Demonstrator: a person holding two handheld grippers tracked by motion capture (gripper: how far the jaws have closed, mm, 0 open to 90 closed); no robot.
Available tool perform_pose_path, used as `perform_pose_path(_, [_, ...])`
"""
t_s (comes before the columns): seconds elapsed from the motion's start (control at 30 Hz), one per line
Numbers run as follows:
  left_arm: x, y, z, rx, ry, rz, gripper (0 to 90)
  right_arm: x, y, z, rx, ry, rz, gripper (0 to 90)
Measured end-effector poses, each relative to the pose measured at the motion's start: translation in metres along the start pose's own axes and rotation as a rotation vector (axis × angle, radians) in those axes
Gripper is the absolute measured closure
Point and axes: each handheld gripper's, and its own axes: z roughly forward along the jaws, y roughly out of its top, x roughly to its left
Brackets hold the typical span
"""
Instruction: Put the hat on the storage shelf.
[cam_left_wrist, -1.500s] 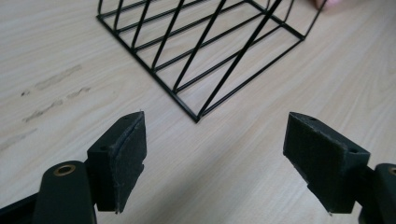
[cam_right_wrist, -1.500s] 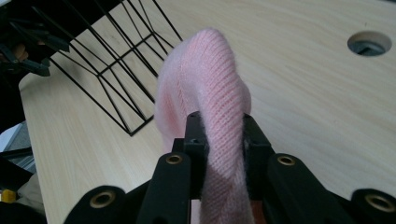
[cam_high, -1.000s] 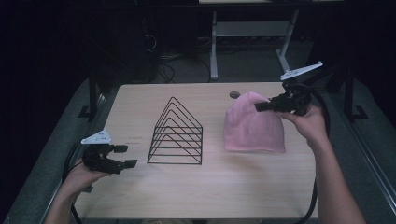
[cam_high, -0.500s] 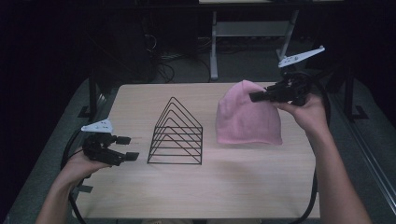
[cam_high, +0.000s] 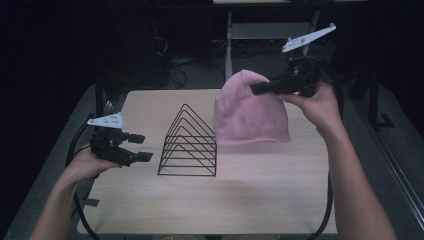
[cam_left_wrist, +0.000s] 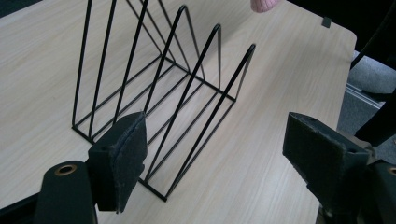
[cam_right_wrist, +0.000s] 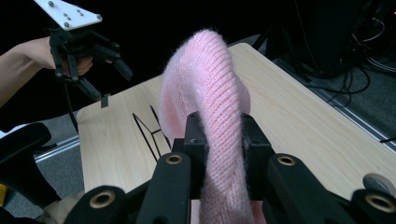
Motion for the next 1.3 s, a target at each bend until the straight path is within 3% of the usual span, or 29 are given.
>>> perform_pose_path(0.87, [-0.011,0.061,-0.012,-0.018,-0.034,0.076,23.6,0.042,0.077,0.039,0.002,0.055,-0.113,76.4])
perform_pose_path(1.3, [-0.006,0.075,-0.015,-0.03,-0.049,0.068,30.7,0.056,0.098,0.062,-0.016,0.102,-0.154,76.2])
